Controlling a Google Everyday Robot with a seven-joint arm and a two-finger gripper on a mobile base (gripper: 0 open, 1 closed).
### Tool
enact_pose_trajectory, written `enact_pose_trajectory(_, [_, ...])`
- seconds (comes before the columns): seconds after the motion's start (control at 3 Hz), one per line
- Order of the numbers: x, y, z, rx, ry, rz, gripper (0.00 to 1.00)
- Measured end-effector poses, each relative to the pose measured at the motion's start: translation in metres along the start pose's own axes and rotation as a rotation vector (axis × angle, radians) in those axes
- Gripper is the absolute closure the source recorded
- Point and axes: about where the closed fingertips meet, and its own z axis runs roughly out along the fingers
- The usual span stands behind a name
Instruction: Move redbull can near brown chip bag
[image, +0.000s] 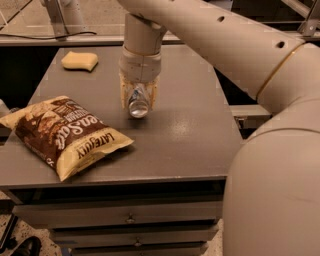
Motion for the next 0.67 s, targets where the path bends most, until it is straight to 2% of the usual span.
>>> enact_pose_trajectory(0.33, [-0.016,-0.014,-0.005,0.089,-0.058,-0.03,1.0])
enact_pose_trajectory(0.67, [-0.027,-0.022,-0.001,0.153,-0.105,-0.035,1.0])
